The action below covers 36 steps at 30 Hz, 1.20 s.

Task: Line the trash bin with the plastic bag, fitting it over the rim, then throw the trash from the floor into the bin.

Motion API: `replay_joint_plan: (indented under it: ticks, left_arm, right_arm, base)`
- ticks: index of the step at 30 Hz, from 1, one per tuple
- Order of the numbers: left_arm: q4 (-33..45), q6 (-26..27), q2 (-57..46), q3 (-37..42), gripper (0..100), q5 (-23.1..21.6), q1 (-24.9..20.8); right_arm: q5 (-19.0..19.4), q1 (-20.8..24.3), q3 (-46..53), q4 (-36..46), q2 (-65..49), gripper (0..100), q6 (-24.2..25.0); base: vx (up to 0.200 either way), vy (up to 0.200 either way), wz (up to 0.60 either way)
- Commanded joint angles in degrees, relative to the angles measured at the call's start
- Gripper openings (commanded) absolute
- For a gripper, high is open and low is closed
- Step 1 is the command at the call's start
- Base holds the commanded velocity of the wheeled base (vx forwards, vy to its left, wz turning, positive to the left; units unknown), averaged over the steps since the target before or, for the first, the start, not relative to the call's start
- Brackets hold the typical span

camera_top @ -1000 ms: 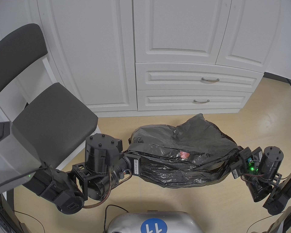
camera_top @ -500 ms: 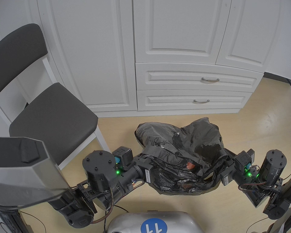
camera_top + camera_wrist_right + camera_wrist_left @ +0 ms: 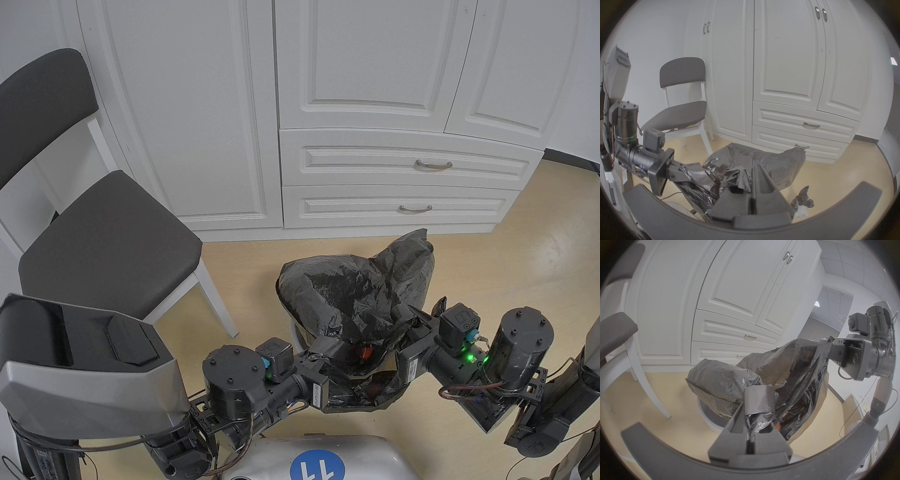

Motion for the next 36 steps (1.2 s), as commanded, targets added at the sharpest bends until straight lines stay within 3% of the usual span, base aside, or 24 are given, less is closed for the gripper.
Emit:
replay_joint_plan:
  ticks: [1, 11, 12, 19, 28, 36]
  left_arm:
    - [-0.11, -0.28, 0.75, -0.28, 0, 0.02, -0.17]
    - [-0.11, -3.62, 1.28, -0.89, 0, -0.42, -0.17]
    - [-0.02, -3.71, 1.28, -0.72, 100, -0.86, -0.08]
    - [-0.11, -3.62, 0.84, 1.31, 100, -4.73, 0.80]
    - [-0.28, -3.18, -1.18, 7.81, 100, -16.07, 1.59]
    - [-0.28, -3.18, -0.74, 8.69, 100, -17.65, 2.21]
  right_arm:
    - [-0.03, 0.57, -1.39, 0.05, 3.38, 0, 0.30]
    - [0.06, 0.57, -2.80, -0.03, 5.14, 0, 1.61]
    - [0.06, 0.48, -2.80, -0.03, 5.23, 0, 1.70]
    - [-0.03, 0.31, -2.89, -0.03, 5.05, 0, 1.70]
    - [-0.03, 0.13, -2.89, -0.03, 5.23, 0, 1.70]
    - [-0.03, 0.04, -2.89, -0.03, 5.58, 0, 1.70]
  base:
    - [0.000, 0.000, 0.00]
    - [0.000, 0.000, 0.00]
    - [0.000, 0.000, 0.00]
    - [0.000, 0.000, 0.00]
    - [0.000, 0.000, 0.00]
    - [0.000, 0.000, 0.00]
